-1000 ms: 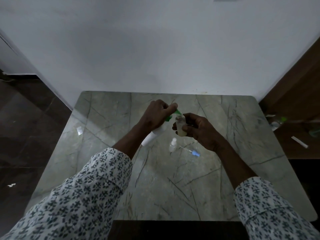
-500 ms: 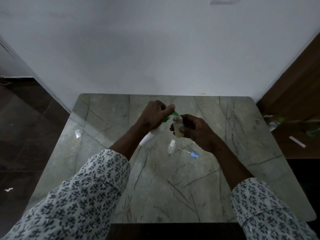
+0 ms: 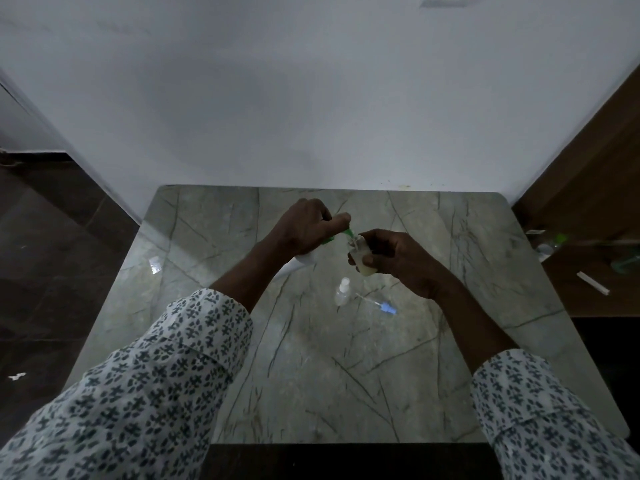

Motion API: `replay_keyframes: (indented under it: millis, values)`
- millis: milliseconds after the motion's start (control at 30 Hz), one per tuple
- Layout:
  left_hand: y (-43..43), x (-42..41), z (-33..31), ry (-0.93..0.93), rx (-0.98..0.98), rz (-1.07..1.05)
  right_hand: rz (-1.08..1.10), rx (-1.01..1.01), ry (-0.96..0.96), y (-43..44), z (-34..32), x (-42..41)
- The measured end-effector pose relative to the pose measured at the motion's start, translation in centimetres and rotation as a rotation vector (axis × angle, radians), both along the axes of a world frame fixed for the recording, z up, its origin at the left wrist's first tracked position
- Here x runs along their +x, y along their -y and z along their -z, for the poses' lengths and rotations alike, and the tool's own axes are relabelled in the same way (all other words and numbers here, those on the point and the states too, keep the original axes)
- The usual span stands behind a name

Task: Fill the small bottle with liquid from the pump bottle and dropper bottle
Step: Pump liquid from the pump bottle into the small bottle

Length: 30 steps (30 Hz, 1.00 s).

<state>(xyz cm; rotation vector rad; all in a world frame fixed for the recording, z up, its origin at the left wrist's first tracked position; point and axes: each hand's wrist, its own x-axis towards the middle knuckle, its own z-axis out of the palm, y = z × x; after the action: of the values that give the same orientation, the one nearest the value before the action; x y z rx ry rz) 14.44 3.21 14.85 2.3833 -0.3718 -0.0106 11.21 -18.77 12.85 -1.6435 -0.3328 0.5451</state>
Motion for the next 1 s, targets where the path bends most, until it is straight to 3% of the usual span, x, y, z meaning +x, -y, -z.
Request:
replay_keyframes:
  millis: [500,1000]
  values:
    - [0.1,0.0,-0.7,0.016,-0.021,-0.020,-0.018,0.002,0.010,0.0,-1.0,0.4]
    - [0.8,1.2,-3.5,0.053,0.038,-0.052,-0.055,0.264,-0.140,-0.1,-1.6,1.6]
